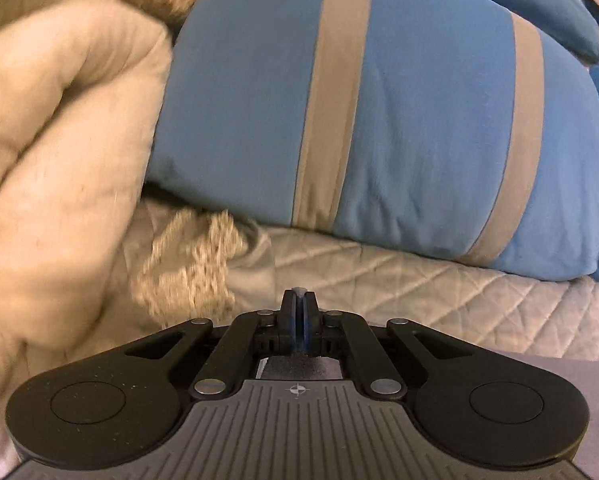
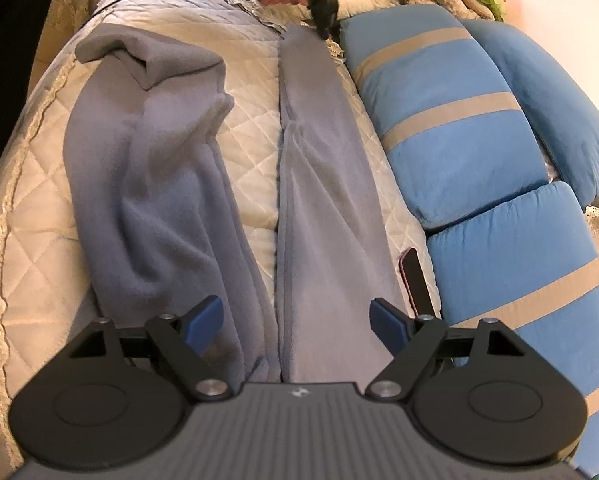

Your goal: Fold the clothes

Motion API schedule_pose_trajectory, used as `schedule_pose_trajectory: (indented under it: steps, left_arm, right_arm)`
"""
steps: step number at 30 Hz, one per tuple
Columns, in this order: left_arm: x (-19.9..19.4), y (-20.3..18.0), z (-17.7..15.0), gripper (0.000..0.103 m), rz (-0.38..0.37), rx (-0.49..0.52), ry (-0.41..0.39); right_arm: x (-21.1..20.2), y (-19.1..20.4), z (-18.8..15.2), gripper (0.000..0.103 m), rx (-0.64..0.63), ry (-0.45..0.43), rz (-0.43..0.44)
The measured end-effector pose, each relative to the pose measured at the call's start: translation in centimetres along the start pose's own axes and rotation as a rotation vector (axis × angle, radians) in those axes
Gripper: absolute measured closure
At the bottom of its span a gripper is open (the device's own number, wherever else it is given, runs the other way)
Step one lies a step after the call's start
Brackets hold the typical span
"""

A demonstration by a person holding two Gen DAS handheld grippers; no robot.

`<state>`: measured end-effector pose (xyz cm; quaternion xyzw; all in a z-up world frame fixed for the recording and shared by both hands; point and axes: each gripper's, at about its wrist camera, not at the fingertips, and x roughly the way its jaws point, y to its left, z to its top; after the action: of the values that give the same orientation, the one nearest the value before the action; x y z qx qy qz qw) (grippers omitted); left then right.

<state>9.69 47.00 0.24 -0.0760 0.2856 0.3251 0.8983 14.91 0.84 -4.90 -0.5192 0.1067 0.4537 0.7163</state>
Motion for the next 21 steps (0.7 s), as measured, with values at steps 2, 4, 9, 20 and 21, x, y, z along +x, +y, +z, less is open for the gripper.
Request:
schedule_pose_trajectory:
  steps: [2,4,9,20,21]
  left_arm:
    - [0.4,-0.4,0.2,0.096,0.013,0.035,0.008]
    - [0.9,-0.5,0.3,0.091,0.012,0.025,0.046]
    - [-0.7,0.8,0.2,0.038,0.015,-0.112,0.028]
    - [-9.5,-2.0,-1.4,0.037,-0.102,-0.127,0.086]
    - [-10.9,-2.8,-1.6,0.037,-0.132,-0.109,0.094]
  right_arm:
    - [0.0,-0.1,0.0,0.015,0.0,-0.001,-0.004]
    - [0.0,-0.2,-0.1,0.015,0.001,-0.002,-0.01]
    - [-0.1,-0.4,-0.3,0.013,0.006,0.0,-0.022]
    - [-0.9,-2.0,-1.5,0.012,0.091,0.011,-0.056]
    - [-1.0,-2.5,-1.8,0.012,0.108,0.014,-0.063]
